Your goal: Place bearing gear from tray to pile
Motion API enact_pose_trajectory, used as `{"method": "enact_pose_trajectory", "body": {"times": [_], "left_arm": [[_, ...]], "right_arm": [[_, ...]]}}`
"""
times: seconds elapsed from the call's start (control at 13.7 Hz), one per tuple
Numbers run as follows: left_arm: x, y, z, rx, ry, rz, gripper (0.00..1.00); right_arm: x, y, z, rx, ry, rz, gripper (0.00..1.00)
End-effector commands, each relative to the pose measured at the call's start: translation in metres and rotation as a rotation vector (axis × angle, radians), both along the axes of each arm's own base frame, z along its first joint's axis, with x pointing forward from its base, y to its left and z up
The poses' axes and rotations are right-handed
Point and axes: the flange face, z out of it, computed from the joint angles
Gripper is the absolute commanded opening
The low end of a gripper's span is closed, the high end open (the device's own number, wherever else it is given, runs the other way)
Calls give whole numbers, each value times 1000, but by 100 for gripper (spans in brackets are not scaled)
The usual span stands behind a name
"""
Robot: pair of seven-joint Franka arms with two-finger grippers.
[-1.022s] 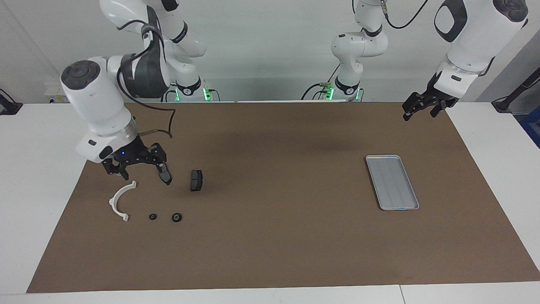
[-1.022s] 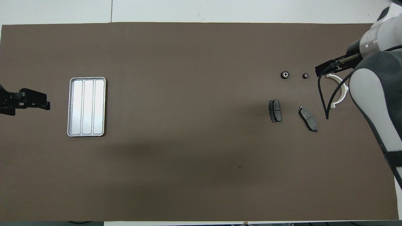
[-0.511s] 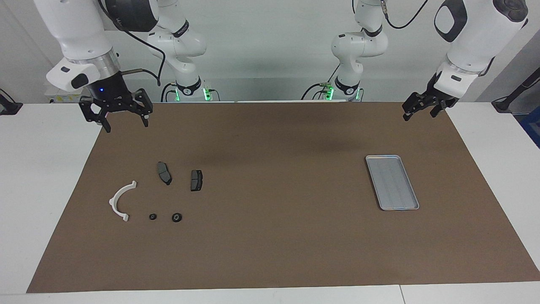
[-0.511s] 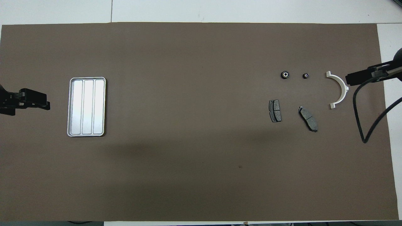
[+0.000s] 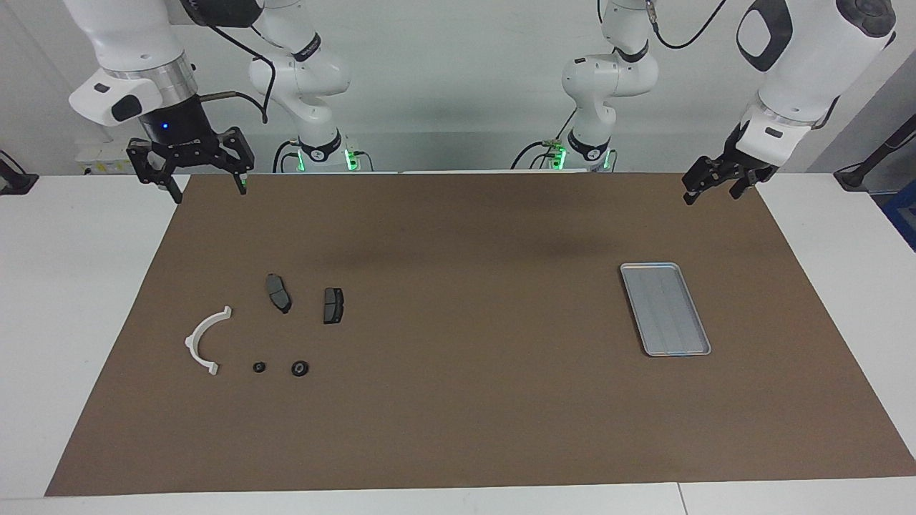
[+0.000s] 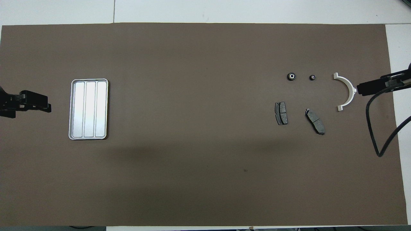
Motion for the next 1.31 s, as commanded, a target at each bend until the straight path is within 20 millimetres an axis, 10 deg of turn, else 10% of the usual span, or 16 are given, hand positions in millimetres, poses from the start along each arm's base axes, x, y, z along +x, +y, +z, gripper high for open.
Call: {"method": "enact_pose_trajectory", "body": {"times": [0.0, 1.24], "left_arm": [[-5, -1, 4, -9, 9, -2, 100], [-6, -1, 4, -9, 7, -2, 100]], "right_arm": [[-4, -2, -11, 26, 13, -26, 100], [14, 5, 7, 74, -11, -14, 100]]}}
